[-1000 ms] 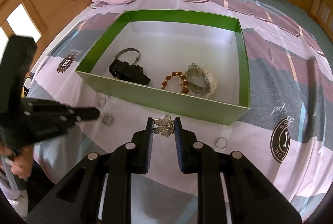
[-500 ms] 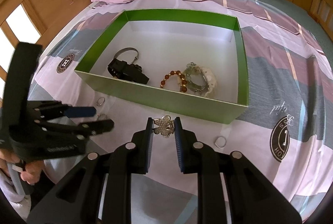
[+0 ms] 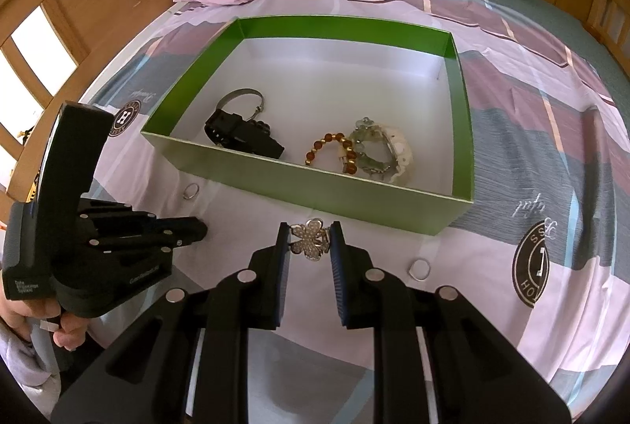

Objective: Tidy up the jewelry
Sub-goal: 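Carry the flower charm and rhinestone ring over the green box, then open both grippers to drop the charm and ring into the box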

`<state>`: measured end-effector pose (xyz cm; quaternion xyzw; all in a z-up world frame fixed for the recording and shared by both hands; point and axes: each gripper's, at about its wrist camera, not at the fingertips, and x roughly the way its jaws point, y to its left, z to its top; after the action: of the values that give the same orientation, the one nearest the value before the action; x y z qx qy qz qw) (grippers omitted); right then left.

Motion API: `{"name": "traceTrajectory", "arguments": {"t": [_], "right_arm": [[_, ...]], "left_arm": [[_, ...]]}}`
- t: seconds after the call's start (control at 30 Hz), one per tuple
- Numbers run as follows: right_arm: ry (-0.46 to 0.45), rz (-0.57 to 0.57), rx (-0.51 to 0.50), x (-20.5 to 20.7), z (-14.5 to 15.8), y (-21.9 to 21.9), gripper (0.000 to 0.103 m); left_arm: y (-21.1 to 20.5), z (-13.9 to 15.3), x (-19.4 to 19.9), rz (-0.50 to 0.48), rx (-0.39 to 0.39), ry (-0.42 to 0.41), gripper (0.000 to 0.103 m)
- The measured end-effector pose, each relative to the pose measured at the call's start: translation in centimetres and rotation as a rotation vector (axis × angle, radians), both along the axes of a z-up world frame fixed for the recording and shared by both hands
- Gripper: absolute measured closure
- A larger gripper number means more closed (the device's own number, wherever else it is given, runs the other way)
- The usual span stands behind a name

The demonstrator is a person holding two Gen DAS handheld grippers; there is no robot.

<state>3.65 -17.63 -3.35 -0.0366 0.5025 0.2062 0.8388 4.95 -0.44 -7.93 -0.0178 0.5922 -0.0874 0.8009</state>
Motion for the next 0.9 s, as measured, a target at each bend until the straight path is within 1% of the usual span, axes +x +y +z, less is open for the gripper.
{"name": "traceTrajectory", "arguments": {"t": [0.2,0.23,0.3,0.47,0.57,0.63,0.7,0.73,0.77,0.83,0.87,0.9], "right_arm": [[-0.001,0.000,0.000,0.0,0.0,0.0,0.083],[-0.001,0.001,0.000,0.0,0.0,0.0,0.083],[-0.002,0.004,0.001,-0.1,0.0,0.0,0.083],[-0.007,0.005,0.006,0.0,0.3,-0.1,0.083],[-0.021,0.008,0.018,-0.1,0.9,-0.2,0.083],[-0.038,0.006,0.035,-0.2,1.7,-0.3,0.083],[-0.069,0.001,0.058,0.0,2.8,-0.5,0.083],[-0.082,-0.002,0.065,0.2,3.2,-0.5,0.083],[-0.099,-0.008,0.076,0.6,3.7,-0.6,0.083],[-0.118,-0.024,0.090,1.8,4.3,-0.6,0.083],[-0.125,-0.037,0.101,2.7,4.4,-0.6,0.083],[-0.128,-0.051,0.116,3.6,4.3,-0.6,0.083]], "left_arm": [[0.3,1.2,-0.5,-0.004,-0.026,-0.024,0.100],[0.9,1.6,-0.8,-0.003,-0.035,-0.030,0.100],[1.0,2.2,-0.8,0.000,-0.054,-0.042,0.100],[2.2,5.1,-0.9,0.018,-0.136,-0.104,0.100],[3.0,7.0,-0.3,0.029,-0.169,-0.152,0.100],[3.2,8.3,0.8,0.055,-0.184,-0.190,0.100],[3.5,9.2,1.7,0.075,-0.180,-0.221,0.100],[3.7,9.7,2.3,0.089,-0.164,-0.250,0.100],[3.6,9.9,3.0,0.096,-0.152,-0.268,0.100],[3.6,9.5,4.1,0.094,-0.169,-0.274,0.100],[3.5,9.2,4.5,0.103,-0.176,-0.267,0.093],[3.5,8.8,4.9,0.117,-0.182,-0.257,0.089]]}}
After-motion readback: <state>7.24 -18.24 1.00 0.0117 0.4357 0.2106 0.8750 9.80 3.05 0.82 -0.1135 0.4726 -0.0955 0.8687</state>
